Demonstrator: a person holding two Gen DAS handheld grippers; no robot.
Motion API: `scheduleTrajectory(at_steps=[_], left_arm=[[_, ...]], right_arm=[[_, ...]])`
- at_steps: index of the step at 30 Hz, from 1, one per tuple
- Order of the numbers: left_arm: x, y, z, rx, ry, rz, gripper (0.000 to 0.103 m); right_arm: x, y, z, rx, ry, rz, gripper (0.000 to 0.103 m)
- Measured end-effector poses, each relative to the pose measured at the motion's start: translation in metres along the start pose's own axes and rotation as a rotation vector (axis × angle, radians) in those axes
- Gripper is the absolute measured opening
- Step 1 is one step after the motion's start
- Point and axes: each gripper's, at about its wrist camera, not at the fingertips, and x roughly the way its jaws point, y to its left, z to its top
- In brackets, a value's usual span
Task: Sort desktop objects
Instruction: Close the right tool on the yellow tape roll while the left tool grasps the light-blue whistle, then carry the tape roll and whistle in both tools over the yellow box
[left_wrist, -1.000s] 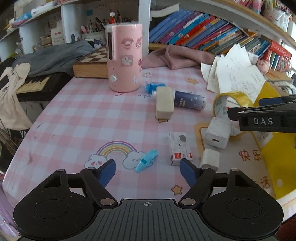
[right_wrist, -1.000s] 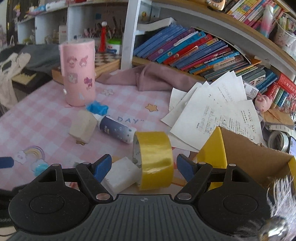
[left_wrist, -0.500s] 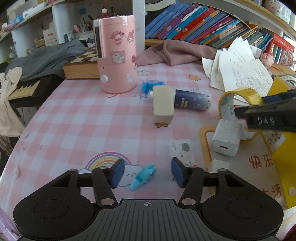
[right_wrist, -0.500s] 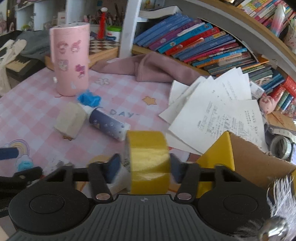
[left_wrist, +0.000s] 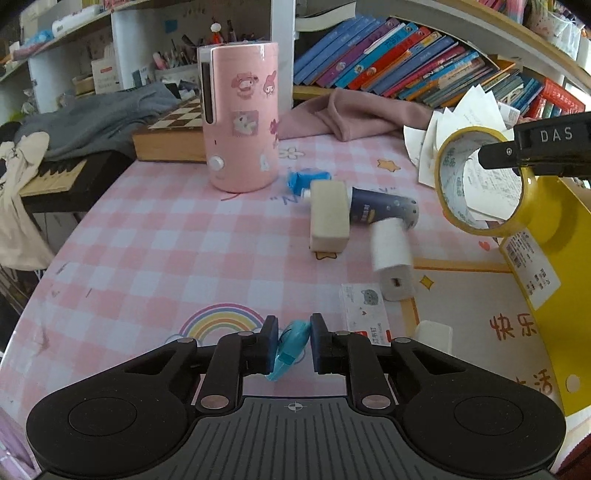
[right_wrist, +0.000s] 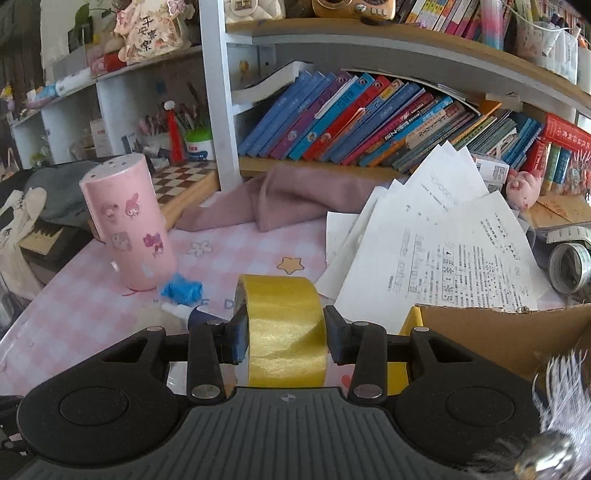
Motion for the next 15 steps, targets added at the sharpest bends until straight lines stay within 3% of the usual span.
scheduleTrajectory(at_steps=[15], left_arm=[[-0.047,0.002,0.006,0.004,-0.099,-0.010,0.017]], right_arm=[[-0.034,0.004,-0.015,0.017,0.025,0.073,0.038]])
